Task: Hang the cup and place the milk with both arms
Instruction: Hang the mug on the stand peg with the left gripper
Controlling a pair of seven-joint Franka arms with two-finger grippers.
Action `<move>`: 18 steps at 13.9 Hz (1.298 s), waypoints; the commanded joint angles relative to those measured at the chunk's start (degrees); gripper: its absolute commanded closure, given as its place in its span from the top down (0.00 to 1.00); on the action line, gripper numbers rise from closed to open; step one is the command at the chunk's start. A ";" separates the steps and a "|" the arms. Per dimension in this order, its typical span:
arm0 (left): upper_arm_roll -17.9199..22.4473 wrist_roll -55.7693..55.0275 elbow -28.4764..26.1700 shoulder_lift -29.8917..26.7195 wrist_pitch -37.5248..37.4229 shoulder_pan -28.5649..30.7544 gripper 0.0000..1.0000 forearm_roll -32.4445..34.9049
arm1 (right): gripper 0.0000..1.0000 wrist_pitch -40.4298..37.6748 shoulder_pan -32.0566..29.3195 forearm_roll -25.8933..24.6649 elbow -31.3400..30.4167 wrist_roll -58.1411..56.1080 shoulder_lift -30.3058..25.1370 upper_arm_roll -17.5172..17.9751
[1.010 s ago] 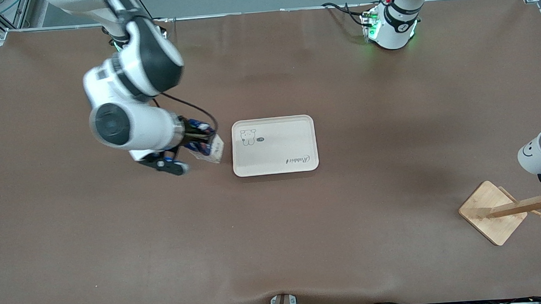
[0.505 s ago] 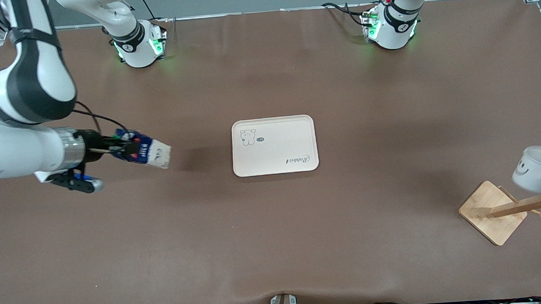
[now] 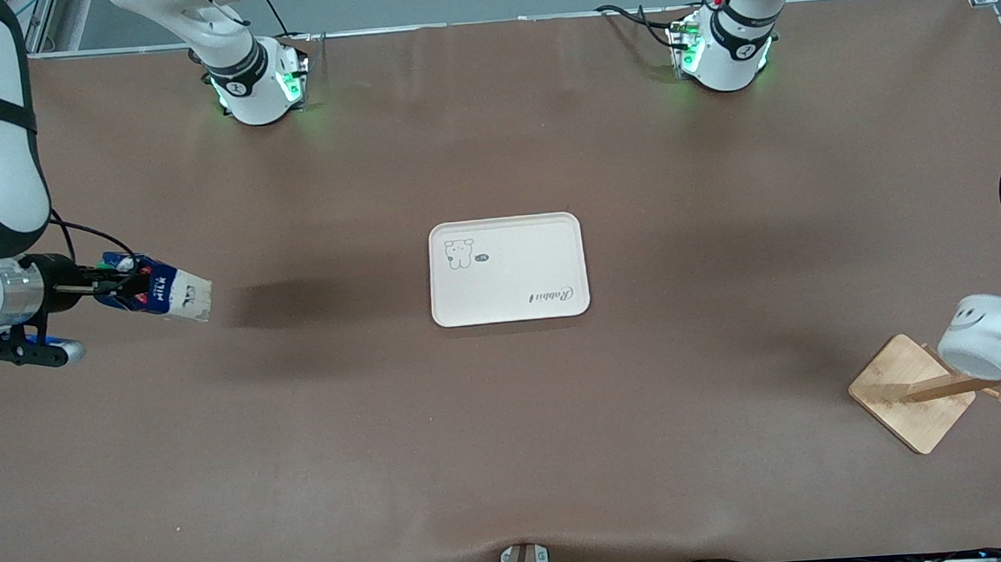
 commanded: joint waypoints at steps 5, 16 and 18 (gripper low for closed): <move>-3.06 -13.44 -0.53 -7.48 -13.10 0.25 1.00 -1.65 | 0.00 11.78 -3.87 -1.42 -12.36 -8.59 -1.11 1.13; -11.15 -24.53 -2.20 -12.59 -18.30 0.25 1.00 -1.56 | 0.48 21.46 -6.59 -1.24 -19.75 -11.24 -1.20 1.21; -12.03 -24.62 -2.28 -12.59 -18.39 0.25 1.00 -1.56 | 0.76 21.37 -6.59 -1.24 -19.75 -11.24 -1.11 1.21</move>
